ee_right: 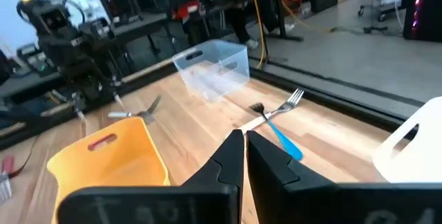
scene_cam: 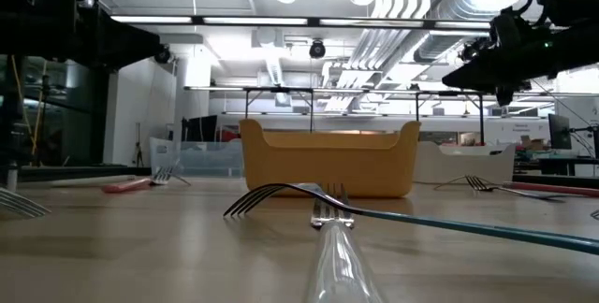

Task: Sort silverware by color (type)
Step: Put the pink fork into the white bin, then put the white fork into the transparent bin

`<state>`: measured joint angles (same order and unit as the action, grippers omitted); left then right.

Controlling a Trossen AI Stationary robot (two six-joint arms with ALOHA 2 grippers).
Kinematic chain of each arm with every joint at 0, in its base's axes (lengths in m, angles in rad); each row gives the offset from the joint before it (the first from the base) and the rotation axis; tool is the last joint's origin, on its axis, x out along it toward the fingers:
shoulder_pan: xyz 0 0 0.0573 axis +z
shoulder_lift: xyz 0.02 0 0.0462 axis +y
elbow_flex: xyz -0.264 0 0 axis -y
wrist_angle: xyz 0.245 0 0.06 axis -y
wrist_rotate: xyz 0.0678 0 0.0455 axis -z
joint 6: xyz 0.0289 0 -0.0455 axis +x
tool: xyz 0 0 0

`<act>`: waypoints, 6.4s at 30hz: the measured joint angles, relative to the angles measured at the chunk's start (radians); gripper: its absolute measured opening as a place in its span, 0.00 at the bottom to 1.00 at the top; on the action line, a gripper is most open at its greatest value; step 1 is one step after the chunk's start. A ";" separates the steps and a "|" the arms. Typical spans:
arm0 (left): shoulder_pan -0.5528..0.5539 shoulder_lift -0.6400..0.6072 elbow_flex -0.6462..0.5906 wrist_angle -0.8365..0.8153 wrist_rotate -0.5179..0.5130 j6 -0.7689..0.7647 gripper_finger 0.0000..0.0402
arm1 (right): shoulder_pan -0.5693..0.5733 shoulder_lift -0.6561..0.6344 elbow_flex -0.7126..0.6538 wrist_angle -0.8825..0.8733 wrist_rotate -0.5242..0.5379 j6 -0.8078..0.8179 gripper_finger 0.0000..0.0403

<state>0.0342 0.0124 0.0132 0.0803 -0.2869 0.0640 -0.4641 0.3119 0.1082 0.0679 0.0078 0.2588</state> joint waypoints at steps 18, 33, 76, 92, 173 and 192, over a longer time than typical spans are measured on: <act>0.000 0.000 0.000 0.039 0.007 -0.034 0.46 | 0.090 0.400 0.383 -0.640 0.000 0.049 0.30; 0.000 0.000 0.000 0.037 0.007 -0.062 0.46 | 0.196 0.738 0.424 -0.701 0.043 0.056 0.30; 0.000 0.000 0.000 0.024 0.004 -0.060 0.46 | 0.218 1.023 0.635 -0.790 0.164 -0.133 0.02; 0.000 0.001 0.000 0.024 0.004 -0.018 0.46 | -0.285 1.027 0.931 -0.834 0.302 -0.509 0.01; 0.000 0.281 0.097 -0.028 -0.052 -0.020 0.01 | 0.128 0.777 0.412 0.188 -0.049 -0.417 0.00; 0.001 0.808 0.301 -0.396 -0.086 -0.325 0.29 | 0.158 0.777 0.412 0.192 0.014 -0.476 0.00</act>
<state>0.0349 0.8200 0.3141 -0.3153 -0.3728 -0.2607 -0.3065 1.0893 0.5205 0.2596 0.0216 -0.2176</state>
